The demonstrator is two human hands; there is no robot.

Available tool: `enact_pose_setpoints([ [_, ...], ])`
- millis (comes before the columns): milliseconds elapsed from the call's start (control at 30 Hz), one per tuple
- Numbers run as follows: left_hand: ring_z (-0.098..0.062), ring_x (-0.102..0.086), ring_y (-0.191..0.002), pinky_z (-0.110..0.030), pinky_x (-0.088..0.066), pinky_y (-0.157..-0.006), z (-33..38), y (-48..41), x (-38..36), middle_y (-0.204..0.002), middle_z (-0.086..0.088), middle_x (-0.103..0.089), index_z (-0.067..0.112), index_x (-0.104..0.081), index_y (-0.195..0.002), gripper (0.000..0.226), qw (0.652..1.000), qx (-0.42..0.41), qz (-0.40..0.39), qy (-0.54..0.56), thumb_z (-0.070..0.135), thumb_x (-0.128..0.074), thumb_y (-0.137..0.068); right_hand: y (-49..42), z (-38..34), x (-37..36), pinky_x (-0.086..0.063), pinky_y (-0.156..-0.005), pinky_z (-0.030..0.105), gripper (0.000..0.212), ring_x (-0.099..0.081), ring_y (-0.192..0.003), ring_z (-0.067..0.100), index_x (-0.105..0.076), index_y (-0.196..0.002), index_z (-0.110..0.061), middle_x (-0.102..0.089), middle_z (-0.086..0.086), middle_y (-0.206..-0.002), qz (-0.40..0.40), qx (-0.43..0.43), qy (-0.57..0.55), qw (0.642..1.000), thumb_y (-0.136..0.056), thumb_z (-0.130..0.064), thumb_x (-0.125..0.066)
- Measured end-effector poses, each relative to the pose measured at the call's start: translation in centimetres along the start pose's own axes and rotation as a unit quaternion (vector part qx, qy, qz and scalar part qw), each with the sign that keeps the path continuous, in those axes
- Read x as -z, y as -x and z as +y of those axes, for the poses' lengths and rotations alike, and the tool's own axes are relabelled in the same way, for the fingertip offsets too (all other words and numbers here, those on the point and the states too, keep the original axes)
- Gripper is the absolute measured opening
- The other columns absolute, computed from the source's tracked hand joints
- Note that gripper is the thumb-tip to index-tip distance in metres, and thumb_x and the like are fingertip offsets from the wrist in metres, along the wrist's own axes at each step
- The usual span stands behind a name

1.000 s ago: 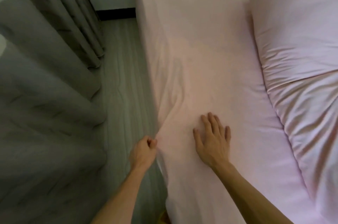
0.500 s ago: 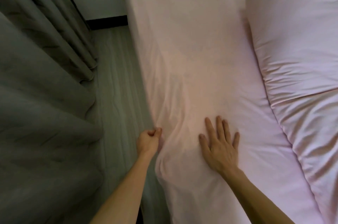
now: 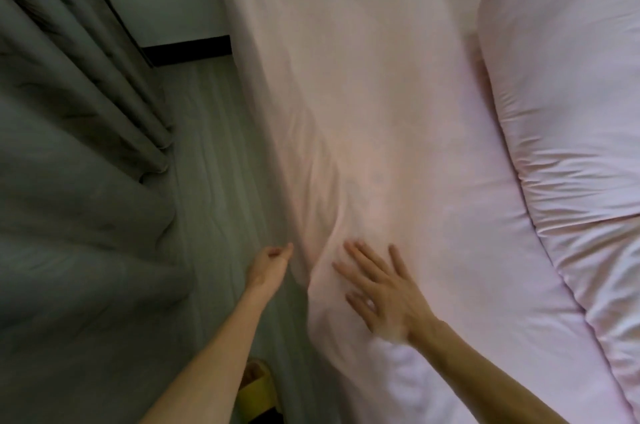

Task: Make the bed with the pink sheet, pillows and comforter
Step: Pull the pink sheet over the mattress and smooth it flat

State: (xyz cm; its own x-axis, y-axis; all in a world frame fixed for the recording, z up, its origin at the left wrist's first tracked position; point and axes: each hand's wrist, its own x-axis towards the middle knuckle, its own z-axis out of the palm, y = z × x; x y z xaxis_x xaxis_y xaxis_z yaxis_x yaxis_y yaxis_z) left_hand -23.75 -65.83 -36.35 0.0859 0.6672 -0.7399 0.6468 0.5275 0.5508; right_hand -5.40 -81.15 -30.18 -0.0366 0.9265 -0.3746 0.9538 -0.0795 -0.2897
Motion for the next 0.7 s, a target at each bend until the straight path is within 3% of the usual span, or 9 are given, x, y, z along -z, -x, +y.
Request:
enact_pose_setpoints([
  [100, -0.027, -0.062, -0.110, -0.028, -0.044, -0.090, 3.8, -1.4, -0.2, -0.116, -0.009, -0.069, 0.010, -0.069, -0.114, 0.043, 0.999, -0.050, 0.005, -0.007, 0.045, -0.058, -0.092, -0.6, 2.5, 1.2, -0.003, -0.124, 0.047, 0.066, 0.014, -0.150, 0.007, 0.010, -0.154, -0.039, 0.013, -0.013, -0.164, 0.099, -0.195, -0.091, 0.972, -0.095, -0.067, -0.005],
  [167, -0.029, -0.065, -0.100, -0.030, -0.045, -0.082, 5.4, -2.4, -0.6, -0.102, -0.009, -0.072, 0.012, -0.072, -0.097, 0.034, 0.997, -0.073, 0.020, -0.022, 0.044, -0.062, -0.090, -2.3, 3.6, 1.8, 0.002, -0.123, 0.046, 0.076, 0.018, -0.149, 0.010, 0.017, -0.152, -0.036, 0.017, -0.009, -0.163, 0.103, -0.293, -0.099, 0.945, -0.090, -0.072, -0.006],
  [233, -0.029, -0.065, -0.088, -0.029, -0.043, -0.070, 6.0, -2.8, -0.5, -0.081, -0.004, -0.068, 0.018, -0.064, -0.077, 0.026, 0.994, -0.089, 0.039, -0.038, 0.041, -0.064, -0.089, -3.9, 3.9, 2.1, 0.008, -0.122, 0.048, 0.078, 0.025, -0.147, 0.013, 0.025, -0.148, -0.037, 0.025, -0.006, -0.161, 0.068, -0.323, -0.078, 0.941, -0.088, -0.075, -0.005],
  [333, -0.029, -0.061, -0.080, -0.032, -0.043, -0.066, 5.4, -3.2, 1.0, -0.075, -0.001, -0.063, 0.023, -0.053, -0.071, 0.028, 0.982, -0.133, 0.056, -0.119, 0.040, -0.061, -0.091, -5.3, 3.5, 2.4, 0.009, -0.120, 0.053, 0.076, 0.026, -0.147, 0.012, 0.026, -0.148, -0.039, 0.028, -0.008, -0.159, 0.058, -0.333, -0.080, 0.938, -0.092, -0.074, -0.010],
  [467, -0.030, -0.061, -0.081, -0.035, -0.047, -0.066, 5.4, -4.7, 3.5, -0.083, -0.001, -0.065, 0.022, -0.056, -0.082, 0.024, 0.953, -0.201, 0.070, -0.217, 0.042, -0.053, -0.094, -7.0, 4.3, 4.2, 0.002, -0.122, 0.051, 0.079, 0.013, -0.151, 0.013, 0.005, -0.156, -0.033, 0.012, -0.004, -0.165, 0.116, -0.356, -0.095, 0.922, -0.090, -0.071, -0.012],
  [600, -0.029, -0.064, -0.085, -0.035, -0.050, -0.068, 5.7, -6.2, 4.0, -0.089, -0.001, -0.069, 0.023, -0.061, -0.087, 0.023, 0.948, -0.214, 0.037, -0.234, 0.044, -0.055, -0.093, -10.9, 2.6, 6.1, 0.004, -0.121, 0.055, 0.069, 0.014, -0.151, 0.020, 0.003, -0.157, -0.034, 0.015, 0.001, -0.165, 0.131, -0.400, -0.143, 0.896, -0.098, -0.063, -0.018],
  [633, -0.029, -0.064, -0.086, -0.035, -0.051, -0.071, 5.2, -6.6, 4.1, -0.092, -0.002, -0.070, 0.023, -0.062, -0.088, 0.021, 0.957, -0.189, 0.015, -0.218, 0.042, -0.056, -0.092, -11.4, 1.6, 6.0, 0.008, -0.120, 0.055, 0.068, 0.020, -0.150, 0.021, 0.007, -0.156, -0.038, 0.021, 0.001, -0.163, 0.100, -0.360, -0.125, 0.919, -0.097, -0.064, -0.015],
  [700, -0.027, -0.065, -0.095, -0.034, -0.052, -0.080, 4.6, -7.5, 4.8, -0.102, -0.004, -0.072, 0.022, -0.065, -0.094, 0.016, 0.977, -0.125, -0.006, -0.170, 0.036, -0.057, -0.092, -11.3, -0.7, 4.8, 0.016, -0.116, 0.056, 0.063, 0.028, -0.147, 0.022, 0.007, -0.153, -0.047, 0.028, -0.003, -0.161, 0.037, -0.183, -0.021, 0.982, -0.094, -0.066, -0.005],
])
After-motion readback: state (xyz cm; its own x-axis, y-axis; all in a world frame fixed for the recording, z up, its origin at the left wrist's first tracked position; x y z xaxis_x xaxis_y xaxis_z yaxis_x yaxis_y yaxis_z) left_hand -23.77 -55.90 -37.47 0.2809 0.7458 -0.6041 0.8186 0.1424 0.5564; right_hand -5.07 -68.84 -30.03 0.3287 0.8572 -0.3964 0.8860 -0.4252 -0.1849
